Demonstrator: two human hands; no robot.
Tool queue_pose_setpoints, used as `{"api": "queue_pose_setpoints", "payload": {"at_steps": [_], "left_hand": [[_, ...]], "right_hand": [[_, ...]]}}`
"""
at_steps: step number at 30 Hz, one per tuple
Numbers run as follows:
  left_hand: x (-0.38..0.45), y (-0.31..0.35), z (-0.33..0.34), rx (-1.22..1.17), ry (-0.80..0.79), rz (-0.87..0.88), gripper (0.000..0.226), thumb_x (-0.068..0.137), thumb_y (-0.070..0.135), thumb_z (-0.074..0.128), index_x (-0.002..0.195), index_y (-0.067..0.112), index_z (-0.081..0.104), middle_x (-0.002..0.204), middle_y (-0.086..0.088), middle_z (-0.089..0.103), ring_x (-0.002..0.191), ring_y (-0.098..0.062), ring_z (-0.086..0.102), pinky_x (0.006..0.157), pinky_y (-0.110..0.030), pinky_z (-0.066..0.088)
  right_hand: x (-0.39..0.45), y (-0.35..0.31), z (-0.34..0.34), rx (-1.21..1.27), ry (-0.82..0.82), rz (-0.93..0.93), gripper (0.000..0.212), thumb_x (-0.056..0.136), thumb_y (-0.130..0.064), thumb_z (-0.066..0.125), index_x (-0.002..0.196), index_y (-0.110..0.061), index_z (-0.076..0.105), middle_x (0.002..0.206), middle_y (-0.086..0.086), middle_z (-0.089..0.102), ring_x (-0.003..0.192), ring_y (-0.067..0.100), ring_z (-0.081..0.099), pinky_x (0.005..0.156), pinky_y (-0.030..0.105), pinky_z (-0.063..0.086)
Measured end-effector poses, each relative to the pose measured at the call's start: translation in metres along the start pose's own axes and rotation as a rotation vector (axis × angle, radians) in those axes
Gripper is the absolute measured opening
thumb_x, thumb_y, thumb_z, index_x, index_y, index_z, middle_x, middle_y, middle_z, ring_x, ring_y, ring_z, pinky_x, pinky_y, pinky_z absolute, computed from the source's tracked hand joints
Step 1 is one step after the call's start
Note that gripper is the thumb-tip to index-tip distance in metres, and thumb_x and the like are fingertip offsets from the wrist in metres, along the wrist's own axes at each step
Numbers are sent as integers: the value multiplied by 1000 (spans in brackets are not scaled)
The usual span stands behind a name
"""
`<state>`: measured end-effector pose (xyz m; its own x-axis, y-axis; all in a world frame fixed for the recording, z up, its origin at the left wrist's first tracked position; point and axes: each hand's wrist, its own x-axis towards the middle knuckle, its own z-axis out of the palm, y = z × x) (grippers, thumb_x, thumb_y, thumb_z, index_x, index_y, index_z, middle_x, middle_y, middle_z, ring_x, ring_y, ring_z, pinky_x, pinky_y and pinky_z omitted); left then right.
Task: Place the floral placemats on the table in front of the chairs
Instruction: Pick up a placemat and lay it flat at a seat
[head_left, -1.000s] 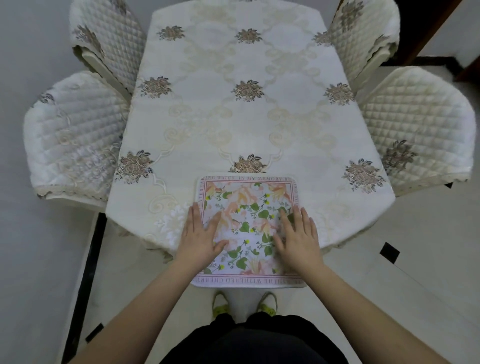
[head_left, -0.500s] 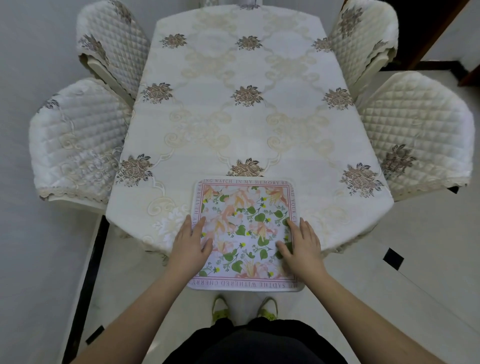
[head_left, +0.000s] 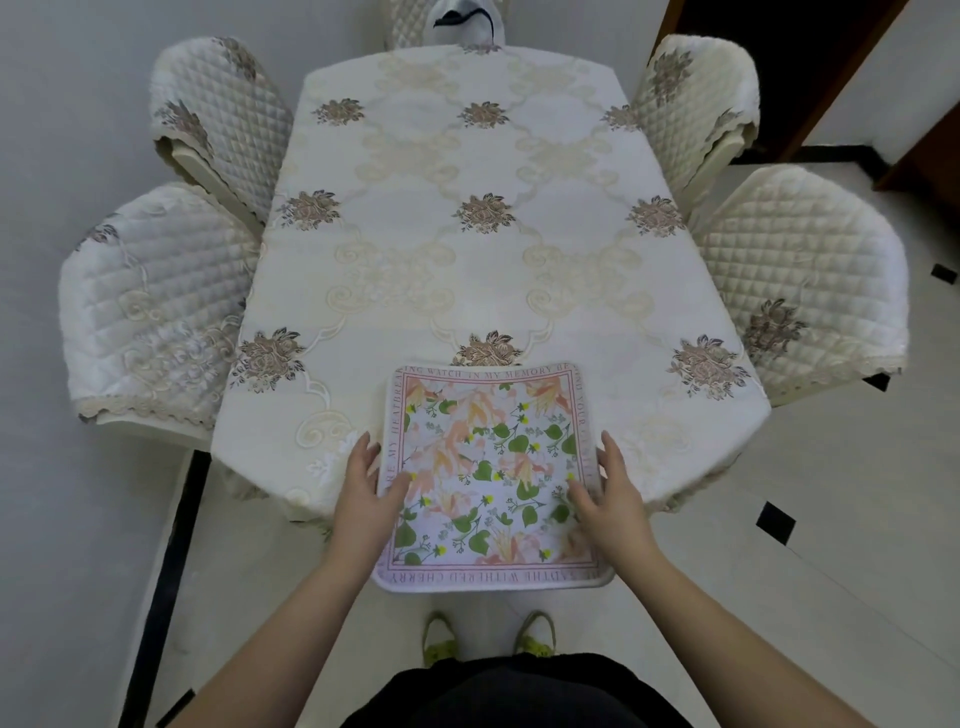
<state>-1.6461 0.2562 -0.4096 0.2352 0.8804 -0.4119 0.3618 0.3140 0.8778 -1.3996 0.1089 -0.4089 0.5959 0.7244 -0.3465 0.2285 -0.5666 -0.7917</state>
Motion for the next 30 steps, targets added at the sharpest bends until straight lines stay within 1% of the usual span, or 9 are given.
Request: {"api": "queue_pose_setpoints", "payload": {"at_steps": [2, 5, 8, 11, 13, 17, 22, 28, 30], "left_hand": [[4, 1, -6, 15, -72, -81, 51, 96, 18, 61, 143, 23, 42, 123, 4, 66, 97, -16, 71, 83, -38, 57], [3, 3, -9, 87, -146, -73, 27, 96, 18, 61, 122, 23, 60, 103, 0, 75, 80, -17, 75, 72, -41, 61], [2, 8, -11, 104, -118, -16, 25, 95, 17, 62, 120, 22, 62, 102, 3, 75, 82, -17, 75, 75, -43, 61], [0, 13, -12, 72, -120, 24, 23, 95, 16, 61, 116, 27, 62, 104, 3, 74, 87, -17, 74, 79, -47, 60], [2, 17, -15, 58, -119, 51, 24, 95, 17, 62, 115, 29, 61, 105, 3, 74, 89, -17, 73, 81, -47, 59], [6, 30, -20, -34, -120, 41, 26, 95, 15, 63, 115, 32, 59, 105, 0, 74, 88, -22, 74, 78, -47, 60], [10, 34, -18, 31, -185, 85, 32, 95, 16, 62, 124, 28, 57, 105, 1, 75, 89, -21, 74, 79, -50, 59], [3, 41, -4, 24, -251, 74, 26, 96, 14, 62, 115, 32, 59, 106, 0, 75, 86, -24, 75, 77, -51, 60], [-3, 47, 6, 18, -276, 81, 28, 96, 15, 62, 119, 30, 59, 104, -1, 75, 82, -25, 75, 75, -51, 60]], "right_hand": [[-3, -1, -4, -1, -10, 52, 65, 95, -15, 57, 151, -29, 26, 126, -11, 59, 91, 2, 61, 67, 11, 44], [-6, 1, -5, -17, -26, 39, 63, 97, -17, 54, 151, -32, 26, 122, -9, 60, 91, 5, 60, 65, 10, 41], [-11, -4, -5, 41, -16, 54, 61, 97, -15, 54, 150, -34, 30, 126, -8, 63, 93, 1, 62, 65, 10, 44], [-16, -13, -9, 102, 35, 43, 56, 97, -12, 54, 146, -33, 35, 119, -9, 66, 88, -10, 61, 60, 7, 47], [-19, -18, -14, 160, 73, 32, 54, 97, -11, 53, 144, -33, 38, 115, -8, 66, 87, -9, 63, 60, 6, 47], [-26, -20, -27, 297, 139, 28, 52, 97, -12, 56, 142, -34, 42, 113, -5, 70, 90, 1, 70, 68, 20, 56], [-43, -13, -33, 457, 205, 52, 49, 98, -7, 55, 138, -34, 47, 111, 5, 72, 93, 18, 73, 73, 38, 60], [-67, -9, -44, 506, 258, 59, 47, 99, -3, 52, 133, -35, 47, 105, 1, 74, 91, 17, 73, 66, 29, 60], [-72, -5, -55, 500, 285, 56, 46, 99, -3, 52, 130, -37, 48, 105, -2, 74, 89, 14, 73, 65, 27, 60]]}}
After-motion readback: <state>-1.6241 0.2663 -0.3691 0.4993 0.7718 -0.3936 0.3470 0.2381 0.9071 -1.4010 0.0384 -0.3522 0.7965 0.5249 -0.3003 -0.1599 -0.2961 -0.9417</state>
